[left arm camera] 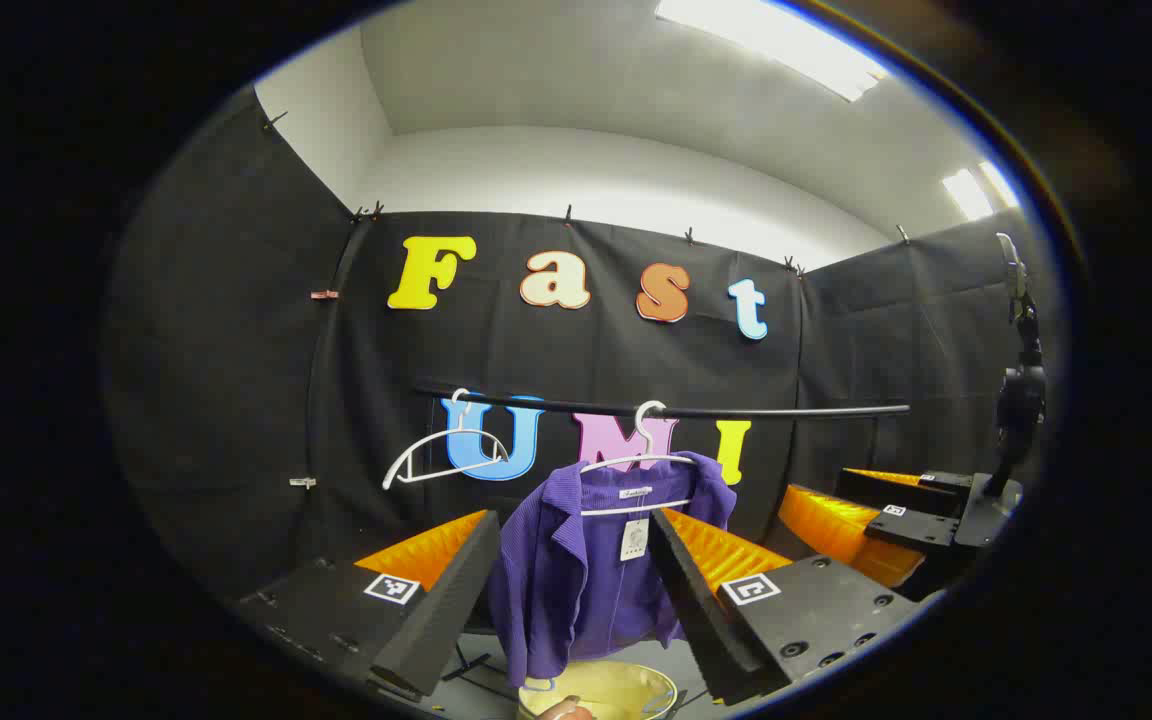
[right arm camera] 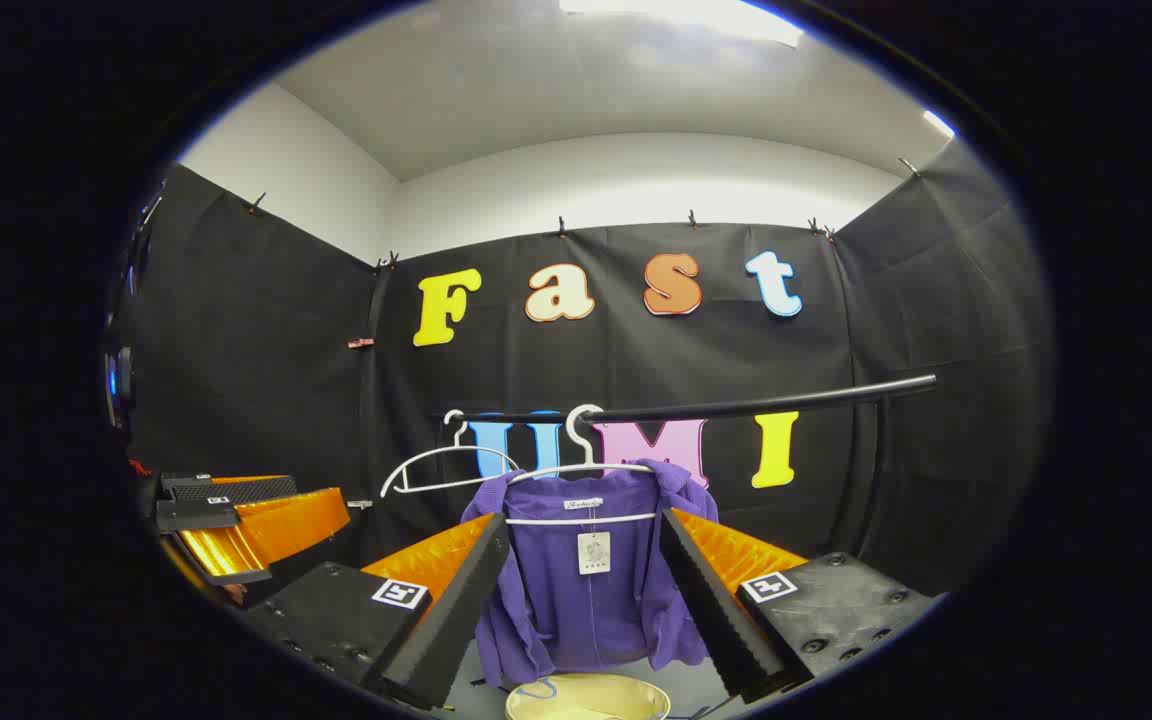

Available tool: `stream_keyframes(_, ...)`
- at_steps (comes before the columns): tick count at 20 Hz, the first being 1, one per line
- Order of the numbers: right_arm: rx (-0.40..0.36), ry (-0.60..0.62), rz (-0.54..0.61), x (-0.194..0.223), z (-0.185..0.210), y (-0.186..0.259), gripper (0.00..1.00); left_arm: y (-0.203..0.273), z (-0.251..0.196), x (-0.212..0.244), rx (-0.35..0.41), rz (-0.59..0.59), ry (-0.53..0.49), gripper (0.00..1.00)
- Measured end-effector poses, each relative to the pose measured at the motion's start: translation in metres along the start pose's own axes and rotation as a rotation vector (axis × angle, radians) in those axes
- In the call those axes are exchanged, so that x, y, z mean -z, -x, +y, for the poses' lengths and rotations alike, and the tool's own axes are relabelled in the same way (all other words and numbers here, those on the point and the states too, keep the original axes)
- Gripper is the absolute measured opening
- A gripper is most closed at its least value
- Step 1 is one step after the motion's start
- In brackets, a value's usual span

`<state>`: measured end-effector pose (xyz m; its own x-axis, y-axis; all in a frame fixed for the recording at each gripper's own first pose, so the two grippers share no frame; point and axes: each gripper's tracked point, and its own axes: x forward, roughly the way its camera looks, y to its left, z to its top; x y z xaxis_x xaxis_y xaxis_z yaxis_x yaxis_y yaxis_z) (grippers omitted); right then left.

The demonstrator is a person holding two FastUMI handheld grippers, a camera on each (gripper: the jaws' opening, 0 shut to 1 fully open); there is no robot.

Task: Grasp the clothes on the hanger with both hands and then place them into the laundry hamper below.

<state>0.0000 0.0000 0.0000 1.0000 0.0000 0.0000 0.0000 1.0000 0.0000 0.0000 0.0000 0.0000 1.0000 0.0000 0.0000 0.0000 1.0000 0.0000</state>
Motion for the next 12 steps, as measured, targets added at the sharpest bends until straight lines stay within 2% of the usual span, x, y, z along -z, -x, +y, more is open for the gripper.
stream_keyframes(6, 0.004, 0.017, -0.011, -0.0047, 0.0007, -0.0022, 0.98, -0.0011, -0.0035, 0.0019, 0.02, 0.007, 0.018, 0.94)
stream_keyframes(12, 0.023, 0.022, -0.011, -0.0048, -0.0025, -0.0018, 0.98, -0.0044, -0.0085, 0.0043, 0.072, 0.019, 0.033, 0.94)
